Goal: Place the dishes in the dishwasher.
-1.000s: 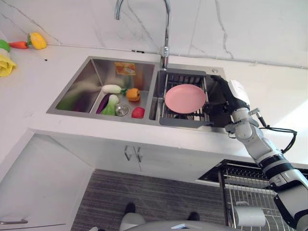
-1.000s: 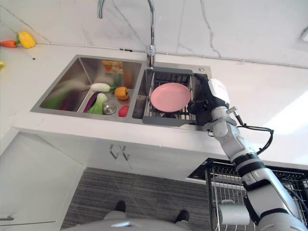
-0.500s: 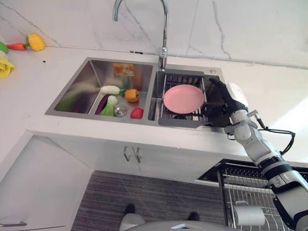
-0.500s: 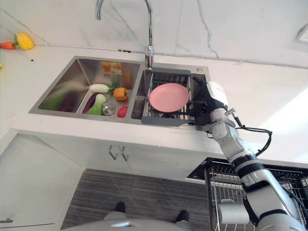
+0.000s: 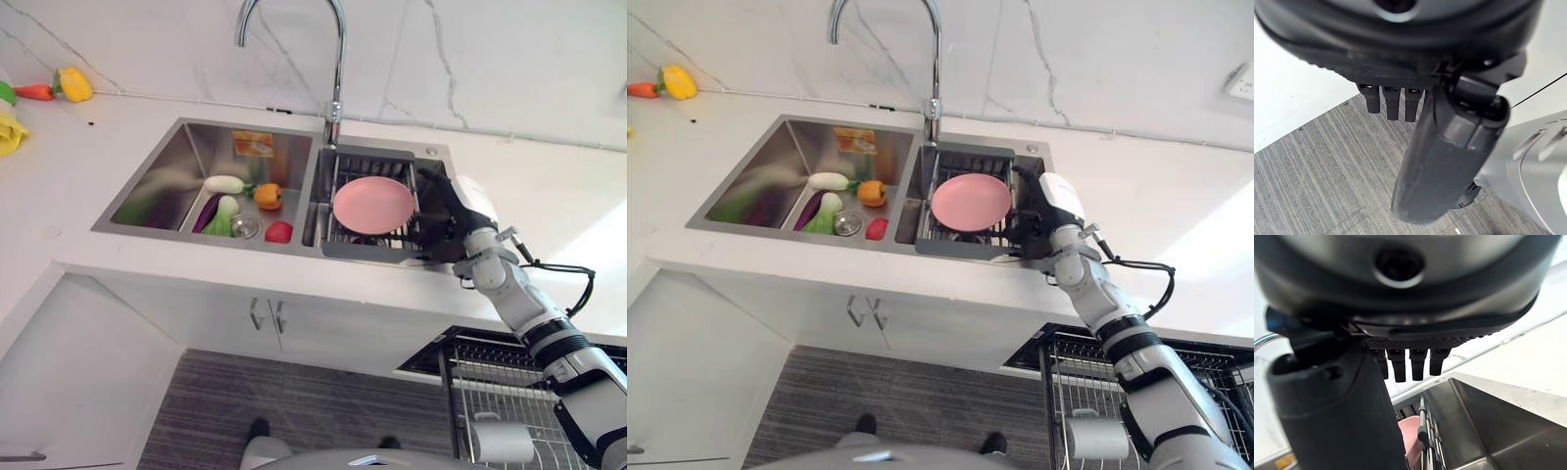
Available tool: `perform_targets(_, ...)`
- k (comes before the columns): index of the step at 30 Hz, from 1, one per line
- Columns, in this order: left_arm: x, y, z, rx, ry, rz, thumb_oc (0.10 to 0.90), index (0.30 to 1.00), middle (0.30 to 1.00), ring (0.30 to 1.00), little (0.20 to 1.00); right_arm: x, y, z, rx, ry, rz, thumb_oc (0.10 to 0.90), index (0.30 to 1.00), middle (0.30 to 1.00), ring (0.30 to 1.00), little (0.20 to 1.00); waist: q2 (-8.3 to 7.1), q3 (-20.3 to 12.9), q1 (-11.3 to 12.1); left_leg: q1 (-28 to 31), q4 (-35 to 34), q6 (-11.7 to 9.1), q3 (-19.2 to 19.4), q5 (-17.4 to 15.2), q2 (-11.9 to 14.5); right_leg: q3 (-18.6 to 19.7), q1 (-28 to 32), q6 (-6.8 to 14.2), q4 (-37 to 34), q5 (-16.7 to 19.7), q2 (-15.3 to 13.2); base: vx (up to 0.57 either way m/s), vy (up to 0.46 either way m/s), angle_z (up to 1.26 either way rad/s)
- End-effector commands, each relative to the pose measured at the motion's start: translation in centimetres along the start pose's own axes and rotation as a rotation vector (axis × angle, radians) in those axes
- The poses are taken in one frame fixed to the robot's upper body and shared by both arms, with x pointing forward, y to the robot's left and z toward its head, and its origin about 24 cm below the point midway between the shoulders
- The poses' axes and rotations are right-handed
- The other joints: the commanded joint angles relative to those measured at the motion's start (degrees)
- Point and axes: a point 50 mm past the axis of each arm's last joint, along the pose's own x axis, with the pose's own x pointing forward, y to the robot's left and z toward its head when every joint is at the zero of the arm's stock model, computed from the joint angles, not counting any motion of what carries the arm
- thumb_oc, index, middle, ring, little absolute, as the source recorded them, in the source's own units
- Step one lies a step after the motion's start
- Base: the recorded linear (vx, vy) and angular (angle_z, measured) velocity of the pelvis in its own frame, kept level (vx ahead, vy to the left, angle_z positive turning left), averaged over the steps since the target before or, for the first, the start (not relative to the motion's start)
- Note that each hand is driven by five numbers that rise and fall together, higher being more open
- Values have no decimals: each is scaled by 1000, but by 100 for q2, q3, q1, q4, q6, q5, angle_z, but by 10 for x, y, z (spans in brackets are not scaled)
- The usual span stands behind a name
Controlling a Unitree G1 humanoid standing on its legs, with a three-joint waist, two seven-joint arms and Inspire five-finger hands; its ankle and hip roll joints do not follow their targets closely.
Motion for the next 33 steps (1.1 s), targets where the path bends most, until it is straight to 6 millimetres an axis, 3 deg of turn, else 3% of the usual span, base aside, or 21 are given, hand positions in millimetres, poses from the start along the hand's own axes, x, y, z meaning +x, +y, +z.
perform_targets(1,2,12,-11,118,27,28,800,900,900,900,900,30,-50,34,-124,-158,-157,800,900,900,900,900,-43,111,218,88,40,336,127,-511,-128,210,133,248,227,-689,-294,0,0,0)
perform_targets(7,2,11,-10,134,18,26,800,900,900,900,900,38,-45,29,-217,-127,-122,800,900,900,900,900,-74,144,294,41,47,330,86,-494,-128,187,109,260,236,-680,-304,0,0,0)
perform_targets(18,2,12,-7,168,-7,37,800,900,900,900,900,46,-41,27,-218,-73,-167,800,900,900,900,900,-27,195,379,-38,56,344,38,-478,-154,187,46,276,230,-647,-317,1,2,1)
perform_targets(19,2,12,-5,169,-8,39,800,900,900,900,900,46,-34,26,-85,-20,-211,800,900,900,900,900,20,224,392,-84,58,358,28,-461,-165,197,-9,275,231,-630,-322,0,0,0)
perform_targets(26,2,10,-7,149,4,43,800,900,900,900,900,45,-21,29,142,47,-270,800,900,900,900,900,96,285,436,-183,58,368,-1,-424,-194,193,-92,266,223,-625,-331,0,0,0)
perform_targets(33,2,12,-5,173,-8,54,800,900,900,900,900,52,-24,43,240,30,-314,800,900,900,900,900,220,441,522,-389,71,357,-74,-334,-209,170,-260,265,244,-609,-360,-25,0,-1)
